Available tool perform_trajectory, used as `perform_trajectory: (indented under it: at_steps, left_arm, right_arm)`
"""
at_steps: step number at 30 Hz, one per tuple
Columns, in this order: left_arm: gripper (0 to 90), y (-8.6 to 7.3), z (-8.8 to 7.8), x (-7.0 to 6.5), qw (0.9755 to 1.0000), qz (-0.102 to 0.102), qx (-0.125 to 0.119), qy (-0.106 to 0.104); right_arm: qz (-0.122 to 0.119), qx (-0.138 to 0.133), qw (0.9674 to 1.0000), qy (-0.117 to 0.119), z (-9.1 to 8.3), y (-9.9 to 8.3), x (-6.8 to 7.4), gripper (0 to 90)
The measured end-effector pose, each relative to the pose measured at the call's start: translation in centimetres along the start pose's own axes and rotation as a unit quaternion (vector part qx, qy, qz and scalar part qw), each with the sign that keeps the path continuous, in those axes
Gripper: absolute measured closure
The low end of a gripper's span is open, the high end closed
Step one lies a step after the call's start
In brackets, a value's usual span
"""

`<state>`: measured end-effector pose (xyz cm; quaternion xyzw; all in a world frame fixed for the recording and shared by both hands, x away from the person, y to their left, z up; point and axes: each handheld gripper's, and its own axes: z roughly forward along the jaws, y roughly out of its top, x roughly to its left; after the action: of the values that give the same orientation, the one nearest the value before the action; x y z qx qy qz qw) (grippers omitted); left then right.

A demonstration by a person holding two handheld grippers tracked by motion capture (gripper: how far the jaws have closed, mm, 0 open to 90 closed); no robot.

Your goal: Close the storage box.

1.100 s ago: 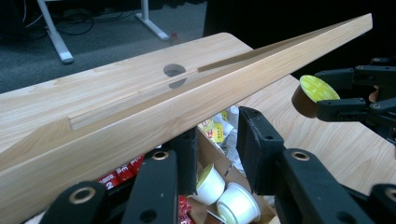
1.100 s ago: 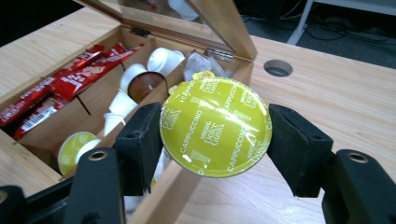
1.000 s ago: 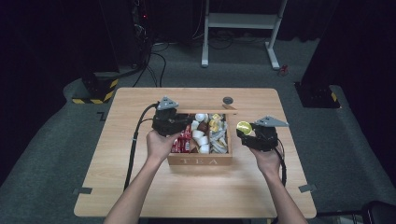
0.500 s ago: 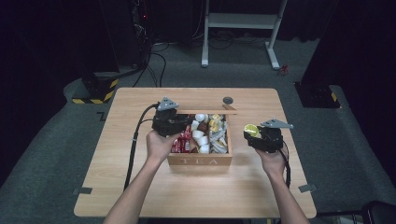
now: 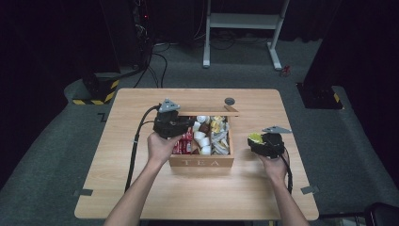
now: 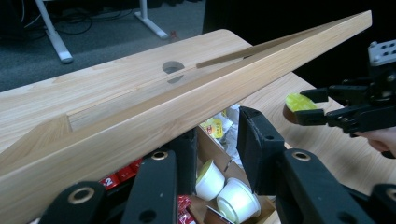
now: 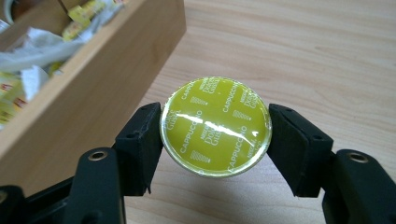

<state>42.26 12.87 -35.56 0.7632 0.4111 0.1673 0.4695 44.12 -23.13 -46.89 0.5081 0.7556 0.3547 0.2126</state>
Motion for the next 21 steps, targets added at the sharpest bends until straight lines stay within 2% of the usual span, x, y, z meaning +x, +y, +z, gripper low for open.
perform_trajectory:
  at_steps: [4, 21]
  left_arm:
    - [68.1, -0.1, 0.0, -0.1, 1.0, 0.0, 0.001, 0.0]
    - [68.1, -0.5, 0.0, -0.1, 1.0, 0.003, -0.001, -0.003]
  right_arm:
    - [-0.005, 0.009, 0.9999, -0.005, 0.7, -0.2, 0.0, 37.7]
    - [0.004, 0.026, 0.9996, -0.003, 2.3, -0.5, 0.6, 37.6]
